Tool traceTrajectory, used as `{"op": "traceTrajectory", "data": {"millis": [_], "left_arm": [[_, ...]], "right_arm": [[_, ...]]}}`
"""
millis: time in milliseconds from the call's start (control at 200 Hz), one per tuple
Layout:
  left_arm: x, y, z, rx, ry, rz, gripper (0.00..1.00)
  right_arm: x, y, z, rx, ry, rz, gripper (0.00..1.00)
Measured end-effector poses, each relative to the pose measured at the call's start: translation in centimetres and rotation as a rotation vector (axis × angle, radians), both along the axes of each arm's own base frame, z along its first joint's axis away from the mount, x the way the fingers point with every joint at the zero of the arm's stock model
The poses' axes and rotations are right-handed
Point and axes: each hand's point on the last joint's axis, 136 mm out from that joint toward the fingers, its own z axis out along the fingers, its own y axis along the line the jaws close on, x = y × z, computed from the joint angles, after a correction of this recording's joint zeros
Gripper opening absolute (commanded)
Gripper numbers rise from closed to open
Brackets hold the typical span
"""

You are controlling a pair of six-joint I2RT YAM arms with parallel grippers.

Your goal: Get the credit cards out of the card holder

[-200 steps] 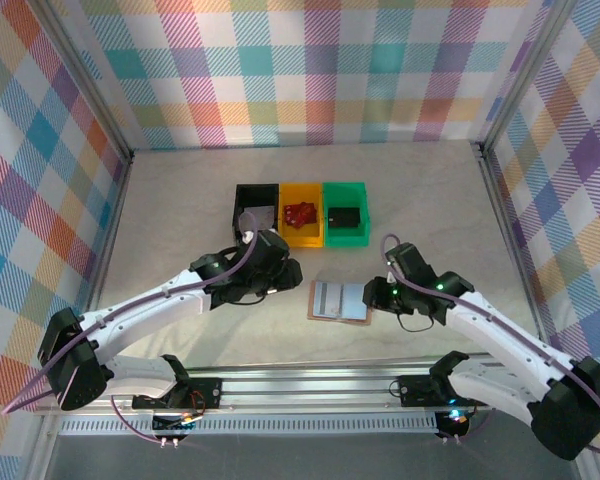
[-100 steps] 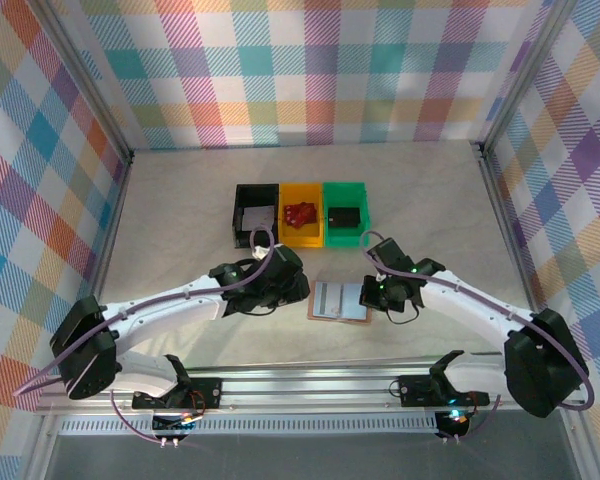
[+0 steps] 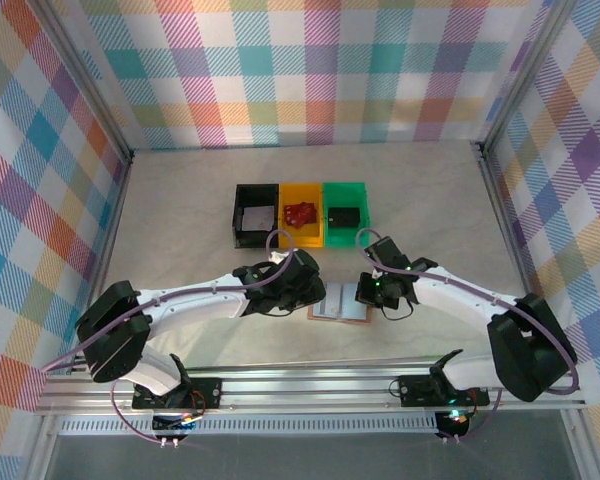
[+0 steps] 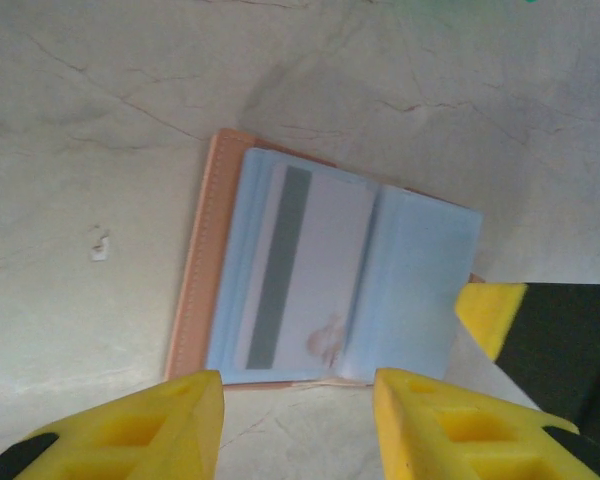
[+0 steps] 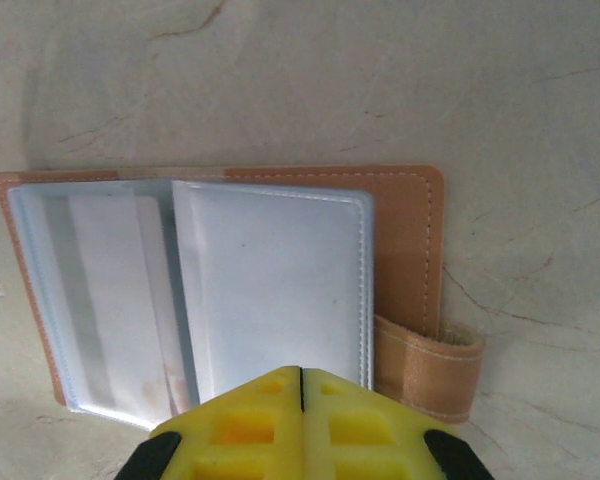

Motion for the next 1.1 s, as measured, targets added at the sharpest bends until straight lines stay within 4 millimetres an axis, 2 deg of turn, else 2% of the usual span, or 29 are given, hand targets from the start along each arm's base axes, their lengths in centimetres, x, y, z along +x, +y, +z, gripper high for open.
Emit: {"op": "traceTrajectory", "data": {"millis": [225,465,690,1100], "left_arm": [[0.0,-0.8,-1.3,-0.004,0.028,-0.004,0.43],[0.2,-1.4,-1.7,-0.02,0.034,0.002,0.43],[0.3,-2.0,-2.5,-0.034,0.049,0.002,0.43],[0.3,-2.3,-2.7,-0.052,0.055,0.006,0.42]], "right_arm": [[-0.1,-0.2,-1.0,0.017,0.015,-0.011,0.0],[0.0,0.0,-1.8,0.026,0.028,-0.01,0.0],[0.1,0.2,-1.9,0.04,0.024,-0.008,0.0],[0.3,0.3,-2.0,0.062,0.018,-0.01,0.0]]}}
